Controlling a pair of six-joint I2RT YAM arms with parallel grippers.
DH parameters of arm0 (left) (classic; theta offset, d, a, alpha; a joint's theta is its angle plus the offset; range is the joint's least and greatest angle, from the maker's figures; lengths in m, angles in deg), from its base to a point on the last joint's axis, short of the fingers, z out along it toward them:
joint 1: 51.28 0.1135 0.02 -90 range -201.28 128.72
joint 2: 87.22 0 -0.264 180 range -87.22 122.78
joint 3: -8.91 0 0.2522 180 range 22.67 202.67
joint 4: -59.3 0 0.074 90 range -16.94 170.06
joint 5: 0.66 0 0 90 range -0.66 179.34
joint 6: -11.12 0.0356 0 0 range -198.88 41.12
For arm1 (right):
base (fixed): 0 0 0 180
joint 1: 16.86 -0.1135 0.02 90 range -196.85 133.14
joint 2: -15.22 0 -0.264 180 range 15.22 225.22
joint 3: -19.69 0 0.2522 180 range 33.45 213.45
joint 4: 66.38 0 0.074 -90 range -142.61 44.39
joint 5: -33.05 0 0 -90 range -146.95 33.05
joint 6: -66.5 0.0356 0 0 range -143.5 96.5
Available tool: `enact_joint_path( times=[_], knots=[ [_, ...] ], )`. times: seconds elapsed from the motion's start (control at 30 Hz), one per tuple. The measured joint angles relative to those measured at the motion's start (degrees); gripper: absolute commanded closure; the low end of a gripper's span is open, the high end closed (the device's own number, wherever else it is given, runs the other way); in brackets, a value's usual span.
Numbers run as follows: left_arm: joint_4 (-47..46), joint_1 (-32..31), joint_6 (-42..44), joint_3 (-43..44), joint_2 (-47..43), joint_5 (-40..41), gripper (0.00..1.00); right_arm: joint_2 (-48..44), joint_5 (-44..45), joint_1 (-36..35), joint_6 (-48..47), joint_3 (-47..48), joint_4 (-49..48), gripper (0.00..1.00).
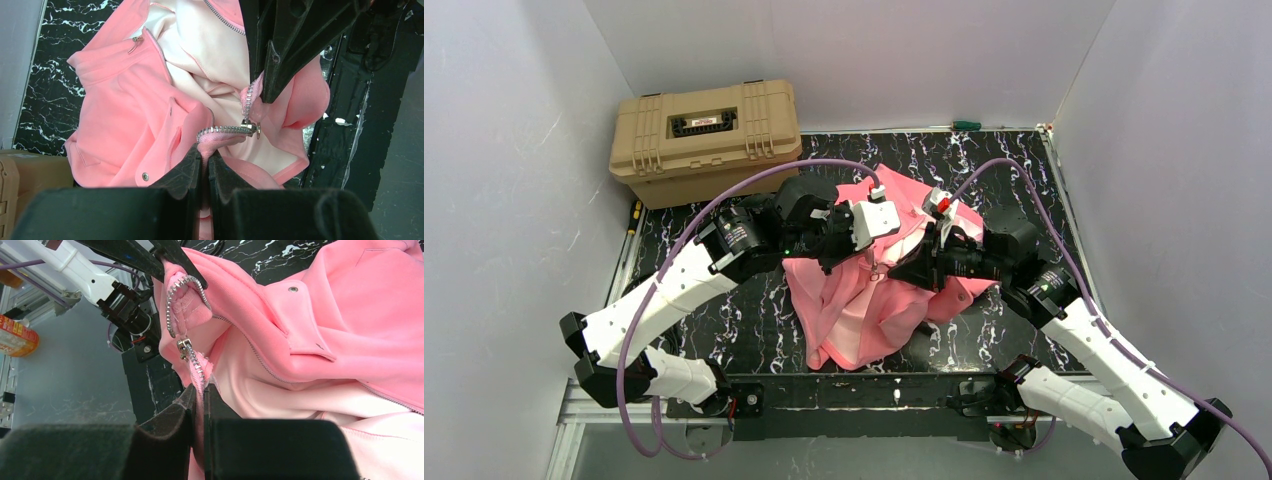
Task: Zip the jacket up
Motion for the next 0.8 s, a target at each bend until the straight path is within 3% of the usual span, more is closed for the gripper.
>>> enact_joint_path(
  times=[0.8],
  knots=[
    [0.0,0.0,0.0,0.0,0.9,0.5,1.0,-0.2,0.4,0.0,2.3,-0.4,-1.8,0.99]
  ],
)
